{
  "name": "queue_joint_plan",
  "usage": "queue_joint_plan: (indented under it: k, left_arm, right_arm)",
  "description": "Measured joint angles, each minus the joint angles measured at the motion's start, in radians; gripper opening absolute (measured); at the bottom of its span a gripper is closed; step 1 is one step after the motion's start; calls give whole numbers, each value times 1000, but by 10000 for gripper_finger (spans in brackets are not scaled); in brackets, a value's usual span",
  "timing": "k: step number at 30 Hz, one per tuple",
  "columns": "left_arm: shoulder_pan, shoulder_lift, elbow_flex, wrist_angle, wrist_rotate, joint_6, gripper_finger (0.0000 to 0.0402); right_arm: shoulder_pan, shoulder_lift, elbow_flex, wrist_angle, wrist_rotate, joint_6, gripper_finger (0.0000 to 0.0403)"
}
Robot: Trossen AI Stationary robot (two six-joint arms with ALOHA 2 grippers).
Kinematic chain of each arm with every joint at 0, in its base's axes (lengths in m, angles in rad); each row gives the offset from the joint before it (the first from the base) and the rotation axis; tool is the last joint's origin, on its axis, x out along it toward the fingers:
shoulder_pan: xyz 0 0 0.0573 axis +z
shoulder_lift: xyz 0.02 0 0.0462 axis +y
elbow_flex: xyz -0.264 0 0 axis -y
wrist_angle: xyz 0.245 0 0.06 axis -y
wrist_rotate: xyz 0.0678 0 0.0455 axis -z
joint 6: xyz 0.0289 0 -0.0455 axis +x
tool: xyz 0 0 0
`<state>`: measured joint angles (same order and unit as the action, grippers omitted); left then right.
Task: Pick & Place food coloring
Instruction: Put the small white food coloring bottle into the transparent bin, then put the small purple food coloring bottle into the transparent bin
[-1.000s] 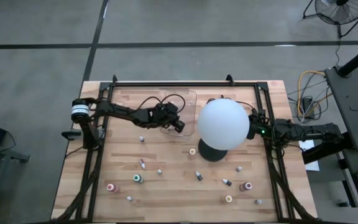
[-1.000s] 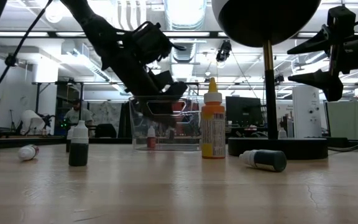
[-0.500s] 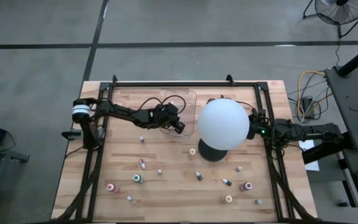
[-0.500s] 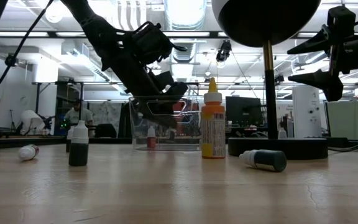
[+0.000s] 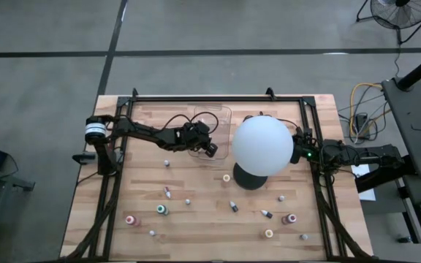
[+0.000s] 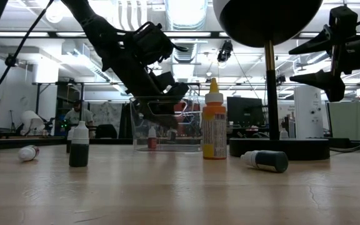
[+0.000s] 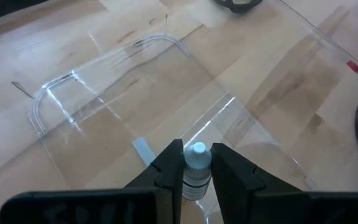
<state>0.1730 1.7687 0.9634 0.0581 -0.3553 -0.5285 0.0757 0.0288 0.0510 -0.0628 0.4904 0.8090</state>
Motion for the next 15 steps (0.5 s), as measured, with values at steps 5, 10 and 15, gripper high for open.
queue_joint_plan:
  k: [5,10,15]
  left_arm:
    - [0,0,-2,-10,-1,1,56]
    - [0,0,-2,-14,-1,7,68]
    - [0,0,-2,-15,-1,24,94]
  right_arm:
    - [0,0,0,0,0,0,302]
    - [0,0,0,0,0,0,302]
    - [0,0,0,0,0,0,302]
